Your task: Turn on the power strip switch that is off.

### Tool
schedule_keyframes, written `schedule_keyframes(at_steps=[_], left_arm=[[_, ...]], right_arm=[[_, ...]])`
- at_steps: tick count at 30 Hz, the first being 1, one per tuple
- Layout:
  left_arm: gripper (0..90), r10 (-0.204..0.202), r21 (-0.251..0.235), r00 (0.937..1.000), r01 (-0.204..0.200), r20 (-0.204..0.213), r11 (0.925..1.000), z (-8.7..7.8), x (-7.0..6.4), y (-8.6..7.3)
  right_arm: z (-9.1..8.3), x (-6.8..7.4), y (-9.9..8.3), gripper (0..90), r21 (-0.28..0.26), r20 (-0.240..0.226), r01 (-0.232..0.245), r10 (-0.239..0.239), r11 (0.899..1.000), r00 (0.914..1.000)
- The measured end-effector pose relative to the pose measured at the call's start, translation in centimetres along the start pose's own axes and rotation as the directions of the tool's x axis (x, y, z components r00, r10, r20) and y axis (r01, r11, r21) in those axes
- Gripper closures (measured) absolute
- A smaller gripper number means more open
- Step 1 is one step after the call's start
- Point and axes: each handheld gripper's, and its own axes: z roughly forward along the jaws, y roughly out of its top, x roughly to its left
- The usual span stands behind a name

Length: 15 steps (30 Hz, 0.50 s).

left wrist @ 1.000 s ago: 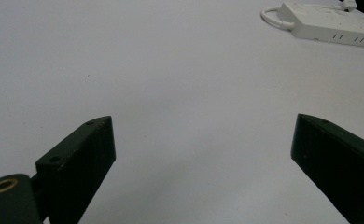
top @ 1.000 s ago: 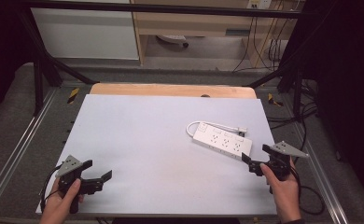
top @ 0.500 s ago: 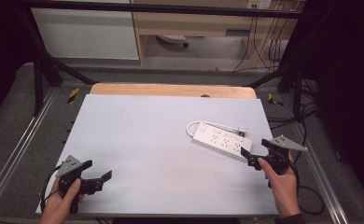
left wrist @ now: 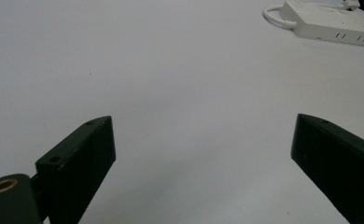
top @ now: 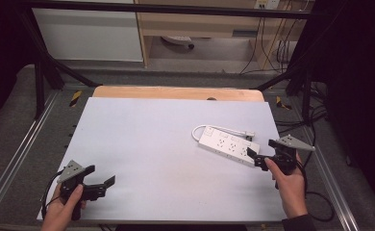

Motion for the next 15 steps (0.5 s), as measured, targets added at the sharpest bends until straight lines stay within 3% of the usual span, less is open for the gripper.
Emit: schedule_keyframes(at_steps=[15], left_arm=[[6.4, 0.005, 0.004, 1.0, -0.005, 0.002, 1.0, 0.0, 0.0, 0.0]], right_arm=[[1.2, 0.1, 1.4, 3.6, 0.006, -0.01, 0.011, -0.011, 1.0, 0.9999]])
